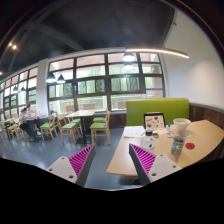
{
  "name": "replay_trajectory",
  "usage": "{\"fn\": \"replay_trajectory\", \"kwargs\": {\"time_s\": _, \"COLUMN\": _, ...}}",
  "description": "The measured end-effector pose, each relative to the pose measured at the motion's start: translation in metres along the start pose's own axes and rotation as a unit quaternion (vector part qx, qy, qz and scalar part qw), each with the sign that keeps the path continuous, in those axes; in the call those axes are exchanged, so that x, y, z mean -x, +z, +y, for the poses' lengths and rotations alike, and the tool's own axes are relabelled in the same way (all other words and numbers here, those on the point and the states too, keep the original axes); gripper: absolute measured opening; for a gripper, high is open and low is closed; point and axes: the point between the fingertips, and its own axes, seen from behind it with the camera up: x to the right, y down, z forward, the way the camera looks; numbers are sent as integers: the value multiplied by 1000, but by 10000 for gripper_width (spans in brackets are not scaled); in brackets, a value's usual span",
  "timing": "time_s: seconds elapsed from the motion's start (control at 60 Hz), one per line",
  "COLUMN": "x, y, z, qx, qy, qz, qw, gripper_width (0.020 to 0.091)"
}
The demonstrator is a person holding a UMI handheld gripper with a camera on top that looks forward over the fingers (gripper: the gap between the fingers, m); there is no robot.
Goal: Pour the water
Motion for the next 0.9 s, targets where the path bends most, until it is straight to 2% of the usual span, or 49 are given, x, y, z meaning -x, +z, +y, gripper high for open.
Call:
{"fn": "replay_trajectory", "kwargs": {"time_s": 0.083, "x": -5, "y": 4, "z": 3, "qx": -1, "qy": -8, "qz": 4, "qw": 1000, "gripper_width": 751}}
{"fn": "replay_trajectory", "kwargs": {"time_s": 0.233, "x": -21, "y": 1, "z": 3, "qx": 17, "qy": -9, "qz": 8, "qw": 1000, "gripper_width": 749}}
{"fn": "replay_trajectory", "kwargs": {"time_s": 0.567, "x": -91, "y": 33, "z": 52, "qx": 71, "qy": 11, "qz": 72, "qw": 995, "gripper_width": 754}}
{"fn": "replay_trajectory", "kwargs": {"time_s": 0.767, "x": -150, "y": 83, "z": 93, "qx": 89, "qy": -23, "qz": 122, "qw": 988, "gripper_width": 756}}
{"fn": "replay_trajectory", "kwargs": {"time_s": 0.9, "x": -169, "y": 126, "z": 113, "qx": 110, "qy": -18, "qz": 122, "qw": 986, "gripper_width": 753}}
